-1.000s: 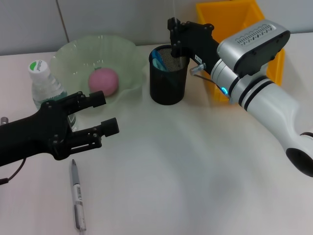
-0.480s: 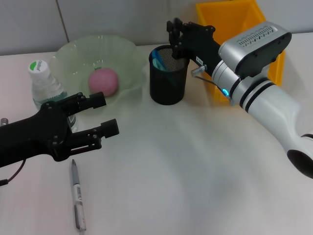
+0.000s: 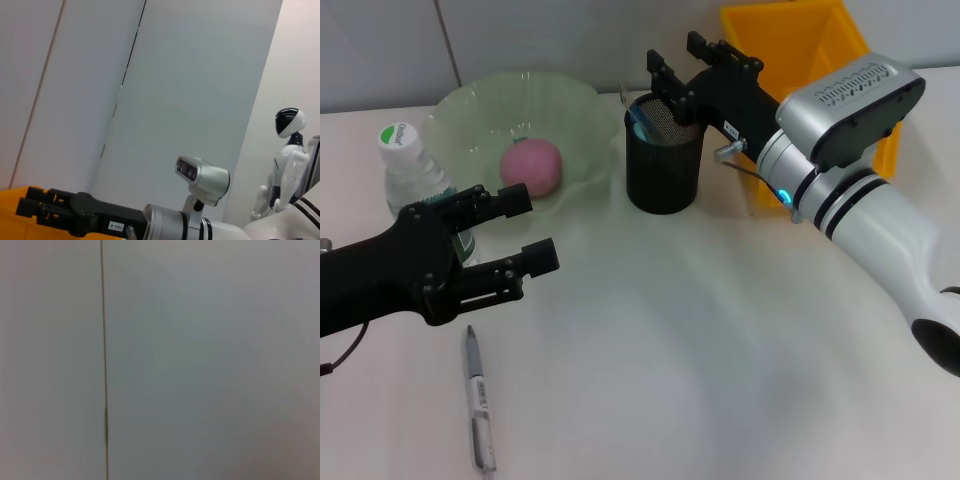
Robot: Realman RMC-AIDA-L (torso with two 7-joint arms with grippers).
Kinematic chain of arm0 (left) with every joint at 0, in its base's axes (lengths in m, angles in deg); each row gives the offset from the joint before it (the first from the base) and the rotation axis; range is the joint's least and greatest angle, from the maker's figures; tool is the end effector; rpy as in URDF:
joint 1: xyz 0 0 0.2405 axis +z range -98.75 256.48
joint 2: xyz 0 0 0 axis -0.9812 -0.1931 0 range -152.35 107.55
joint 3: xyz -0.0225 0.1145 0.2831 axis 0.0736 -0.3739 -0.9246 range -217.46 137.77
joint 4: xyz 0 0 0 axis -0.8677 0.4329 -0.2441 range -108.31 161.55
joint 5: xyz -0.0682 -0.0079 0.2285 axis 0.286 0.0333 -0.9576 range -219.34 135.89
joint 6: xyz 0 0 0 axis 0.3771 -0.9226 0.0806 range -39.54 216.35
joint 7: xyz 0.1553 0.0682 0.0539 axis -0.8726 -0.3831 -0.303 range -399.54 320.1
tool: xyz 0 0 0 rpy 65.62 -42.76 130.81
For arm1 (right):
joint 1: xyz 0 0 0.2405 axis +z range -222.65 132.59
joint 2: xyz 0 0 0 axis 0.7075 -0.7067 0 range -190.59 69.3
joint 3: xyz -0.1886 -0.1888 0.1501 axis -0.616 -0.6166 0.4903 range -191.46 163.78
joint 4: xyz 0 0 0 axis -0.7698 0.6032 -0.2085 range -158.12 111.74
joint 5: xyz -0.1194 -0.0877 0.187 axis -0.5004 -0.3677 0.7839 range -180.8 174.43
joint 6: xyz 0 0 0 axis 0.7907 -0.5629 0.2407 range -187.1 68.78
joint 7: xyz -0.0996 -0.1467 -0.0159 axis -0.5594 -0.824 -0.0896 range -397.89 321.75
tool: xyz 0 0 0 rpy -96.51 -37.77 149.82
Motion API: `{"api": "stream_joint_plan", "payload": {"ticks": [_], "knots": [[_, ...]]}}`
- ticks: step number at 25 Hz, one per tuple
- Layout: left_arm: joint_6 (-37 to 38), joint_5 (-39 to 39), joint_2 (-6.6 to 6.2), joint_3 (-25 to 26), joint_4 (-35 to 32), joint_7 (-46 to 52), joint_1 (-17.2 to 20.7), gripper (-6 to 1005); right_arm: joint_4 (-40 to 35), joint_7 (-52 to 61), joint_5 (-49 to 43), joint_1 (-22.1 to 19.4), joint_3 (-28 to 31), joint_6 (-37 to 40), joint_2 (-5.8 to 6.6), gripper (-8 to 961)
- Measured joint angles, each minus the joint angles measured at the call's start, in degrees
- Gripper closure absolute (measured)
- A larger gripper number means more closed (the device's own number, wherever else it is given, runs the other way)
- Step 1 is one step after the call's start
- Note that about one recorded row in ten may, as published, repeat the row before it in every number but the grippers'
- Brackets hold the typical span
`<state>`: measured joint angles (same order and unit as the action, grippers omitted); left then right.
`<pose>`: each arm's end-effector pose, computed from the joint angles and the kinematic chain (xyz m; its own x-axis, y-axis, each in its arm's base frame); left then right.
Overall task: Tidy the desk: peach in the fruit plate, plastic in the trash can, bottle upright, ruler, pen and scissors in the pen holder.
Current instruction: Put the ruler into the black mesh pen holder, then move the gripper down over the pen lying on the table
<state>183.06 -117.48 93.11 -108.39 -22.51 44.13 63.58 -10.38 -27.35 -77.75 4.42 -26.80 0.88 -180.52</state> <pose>-0.2640 0.3285 -0.0194 0.6229 0.2628 0.7369 0.3803 -0.9248 0.0084 0.2321 0.4830 -0.1321 0.7023 0.0167 -0.7117 -0.6146 -0.4902 -0.6180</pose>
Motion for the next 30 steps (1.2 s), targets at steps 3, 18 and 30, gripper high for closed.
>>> {"api": "stream_joint_plan", "payload": {"ticks": [3, 18, 30], "knots": [[0.01, -0.02, -0.07, 0.0, 0.0, 0.0, -0.04, 192, 0.04, 0.05, -0.06, -0.42, 0.09, 0.98, 0.0, 437], [0.09, -1.37, -0.22, -0.01, 0.0, -0.11, 0.0, 193, -0.59, 6.45, -2.48, -3.42, -0.63, 10.32, 0.27, 200], [0.04, -1.84, -0.93, 0.19, 0.0, -0.45, 0.18, 192, -22.32, 44.93, -30.39, -13.25, -2.48, 32.25, 0.68, 200]]}}
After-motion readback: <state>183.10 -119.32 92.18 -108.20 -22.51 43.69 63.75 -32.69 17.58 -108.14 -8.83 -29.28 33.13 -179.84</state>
